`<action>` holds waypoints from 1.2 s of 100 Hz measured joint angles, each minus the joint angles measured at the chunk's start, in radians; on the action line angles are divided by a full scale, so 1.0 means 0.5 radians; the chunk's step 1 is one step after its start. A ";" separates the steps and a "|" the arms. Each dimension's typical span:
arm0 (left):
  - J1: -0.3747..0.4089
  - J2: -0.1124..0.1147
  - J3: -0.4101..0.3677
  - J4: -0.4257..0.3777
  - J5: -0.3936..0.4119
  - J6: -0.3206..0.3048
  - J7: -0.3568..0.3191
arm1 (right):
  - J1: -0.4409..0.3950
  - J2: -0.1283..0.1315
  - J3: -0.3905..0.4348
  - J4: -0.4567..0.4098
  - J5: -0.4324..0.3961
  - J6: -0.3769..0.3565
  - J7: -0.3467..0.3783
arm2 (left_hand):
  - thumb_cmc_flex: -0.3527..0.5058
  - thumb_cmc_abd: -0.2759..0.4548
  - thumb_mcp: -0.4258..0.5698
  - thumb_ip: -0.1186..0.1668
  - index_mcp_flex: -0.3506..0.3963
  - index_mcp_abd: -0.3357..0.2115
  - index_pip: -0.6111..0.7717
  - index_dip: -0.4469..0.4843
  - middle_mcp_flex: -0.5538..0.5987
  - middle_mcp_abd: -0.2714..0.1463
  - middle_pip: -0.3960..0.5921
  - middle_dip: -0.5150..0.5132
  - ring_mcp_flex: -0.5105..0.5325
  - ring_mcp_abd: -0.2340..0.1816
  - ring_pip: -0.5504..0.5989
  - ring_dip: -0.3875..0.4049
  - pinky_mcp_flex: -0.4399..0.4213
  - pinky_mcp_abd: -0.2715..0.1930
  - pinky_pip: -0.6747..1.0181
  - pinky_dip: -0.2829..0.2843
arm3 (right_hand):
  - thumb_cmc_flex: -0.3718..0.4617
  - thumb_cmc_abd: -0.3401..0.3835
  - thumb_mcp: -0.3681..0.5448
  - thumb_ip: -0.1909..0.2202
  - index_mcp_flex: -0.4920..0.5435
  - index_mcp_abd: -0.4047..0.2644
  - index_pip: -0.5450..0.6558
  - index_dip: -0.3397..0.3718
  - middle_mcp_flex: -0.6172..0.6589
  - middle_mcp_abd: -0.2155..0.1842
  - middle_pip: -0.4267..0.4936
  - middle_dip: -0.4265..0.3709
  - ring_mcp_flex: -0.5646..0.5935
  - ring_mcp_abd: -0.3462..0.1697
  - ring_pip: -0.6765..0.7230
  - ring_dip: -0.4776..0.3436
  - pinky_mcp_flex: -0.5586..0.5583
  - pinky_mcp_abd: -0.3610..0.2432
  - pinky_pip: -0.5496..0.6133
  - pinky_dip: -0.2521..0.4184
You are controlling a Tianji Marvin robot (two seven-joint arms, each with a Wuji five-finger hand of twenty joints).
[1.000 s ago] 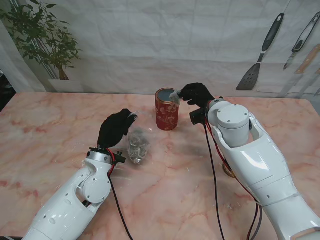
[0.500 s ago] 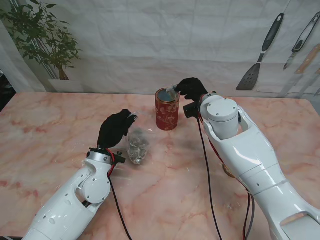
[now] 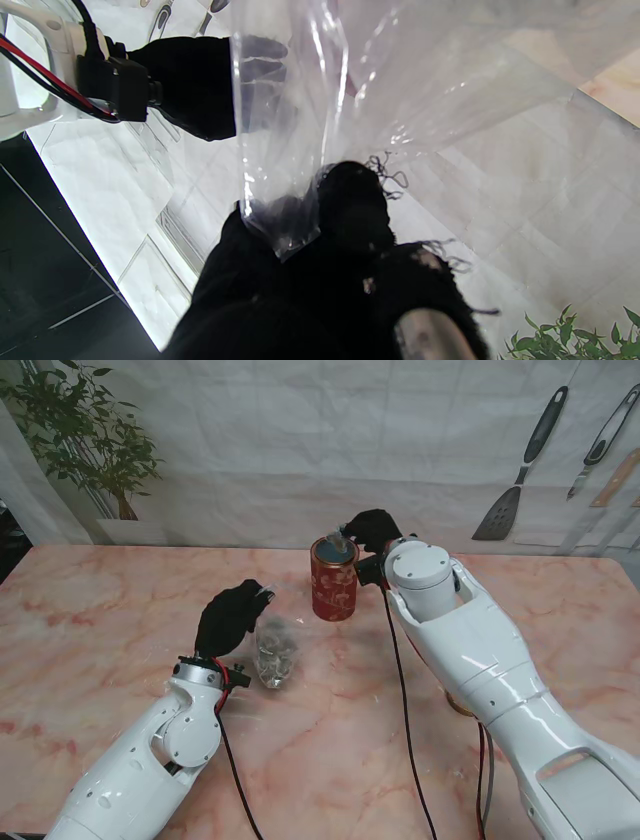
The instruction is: Insert tea bags into the tea bag box
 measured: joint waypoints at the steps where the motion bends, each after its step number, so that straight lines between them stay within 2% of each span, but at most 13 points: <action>1: 0.000 0.000 0.000 0.000 0.000 0.000 0.000 | 0.005 -0.003 -0.002 0.008 0.001 0.000 -0.003 | 0.000 0.000 0.000 0.000 0.000 0.000 0.000 0.000 0.000 0.000 0.000 0.000 0.000 0.000 0.000 0.000 0.000 0.000 0.000 0.000 | 0.000 0.000 0.000 0.000 0.000 0.000 0.000 0.000 0.000 0.000 0.000 0.000 0.000 0.000 0.000 0.000 0.000 0.000 0.000 0.000; 30: 0.001 0.000 -0.010 0.002 -0.005 -0.004 -0.007 | 0.116 -0.072 -0.063 0.177 0.006 0.051 -0.076 | 0.000 0.000 0.000 0.000 0.000 0.000 0.000 0.000 0.000 0.000 0.000 0.000 0.000 0.000 0.000 0.000 0.000 0.000 0.000 0.000 | -0.003 -0.001 -0.019 0.000 0.002 -0.026 -0.005 -0.044 0.021 -0.004 0.002 0.000 0.001 -0.002 0.000 0.003 0.001 0.000 0.001 0.001; 58: 0.002 0.000 -0.020 0.004 -0.011 -0.008 -0.007 | 0.143 -0.119 -0.054 0.221 0.029 0.154 -0.138 | 0.000 0.000 0.000 0.000 0.000 0.000 0.000 0.000 0.000 0.000 0.000 0.000 0.000 0.000 0.000 0.000 0.000 0.000 0.000 0.000 | -0.006 -0.004 -0.020 0.000 0.004 -0.042 0.000 -0.130 0.044 -0.005 0.005 0.000 0.004 -0.002 0.006 0.016 0.002 -0.001 0.003 0.003; 74: 0.002 0.000 -0.021 0.006 -0.014 -0.010 -0.007 | 0.148 -0.128 -0.047 0.227 0.016 0.226 -0.157 | 0.000 0.000 0.000 0.000 0.000 0.000 0.000 0.000 0.000 0.000 0.000 0.000 0.000 0.000 0.000 0.000 0.000 0.000 0.000 0.000 | -0.007 -0.005 -0.020 0.000 0.004 -0.043 0.009 -0.159 0.044 -0.004 0.008 0.000 0.005 -0.007 0.033 0.041 0.002 -0.001 0.003 0.004; 76: 0.002 0.000 -0.021 0.007 -0.014 -0.011 -0.007 | 0.149 -0.129 -0.047 0.227 0.010 0.244 -0.159 | 0.000 0.000 0.000 0.000 0.000 0.000 0.000 0.000 0.000 0.000 0.000 0.000 0.000 0.000 0.000 0.000 0.000 0.000 0.000 0.000 | -0.007 -0.005 -0.020 0.000 0.004 -0.043 0.010 -0.169 0.044 -0.004 0.021 0.000 0.009 -0.052 0.060 0.052 0.007 -0.001 0.004 0.004; 78: 0.002 0.000 -0.021 0.007 -0.014 -0.011 -0.006 | 0.149 -0.130 -0.045 0.227 0.004 0.256 -0.164 | 0.000 0.000 0.000 0.000 0.000 0.000 0.000 0.000 0.000 0.000 0.000 0.000 0.000 0.000 0.000 0.000 0.000 0.000 0.000 0.000 | -0.007 -0.006 -0.020 0.000 0.004 -0.043 0.011 -0.173 0.045 -0.005 0.023 0.000 0.023 -0.055 0.070 0.053 0.010 -0.001 0.004 0.004; 82: 0.002 0.000 -0.020 0.007 -0.014 -0.012 -0.005 | 0.150 -0.135 -0.043 0.227 -0.008 0.281 -0.189 | 0.000 0.000 0.000 0.000 0.000 0.000 0.000 0.000 0.000 0.000 0.000 0.000 0.000 0.000 0.000 0.000 0.000 0.000 0.000 0.000 | -0.007 -0.006 -0.020 0.000 0.004 -0.043 0.011 -0.178 0.049 -0.004 0.025 0.000 0.025 -0.023 0.055 0.036 0.012 -0.001 0.004 0.004; 102: 0.001 0.000 -0.018 0.008 -0.014 -0.018 -0.002 | 0.155 -0.149 -0.044 0.240 -0.061 0.337 -0.227 | 0.000 0.000 0.000 0.000 0.000 0.000 0.000 0.000 0.000 0.000 0.000 0.000 0.000 0.000 0.000 0.000 0.000 0.000 0.000 0.000 | -0.010 -0.007 -0.020 0.000 0.005 -0.043 0.025 -0.201 0.067 -0.004 0.028 0.000 0.025 -0.023 0.056 0.036 0.013 -0.001 0.005 0.004; 120: 0.001 0.000 -0.017 0.008 -0.011 -0.018 -0.002 | 0.158 -0.159 -0.038 0.248 -0.056 0.386 -0.244 | 0.000 0.000 0.000 0.000 0.000 0.000 0.000 0.000 0.000 0.000 0.000 0.000 0.000 0.000 0.000 0.000 0.000 0.000 0.000 0.000 | -0.083 -0.050 -0.005 0.000 0.024 -0.071 0.066 -0.202 0.071 -0.005 0.039 0.000 0.025 -0.023 0.056 0.035 0.017 -0.001 0.022 0.004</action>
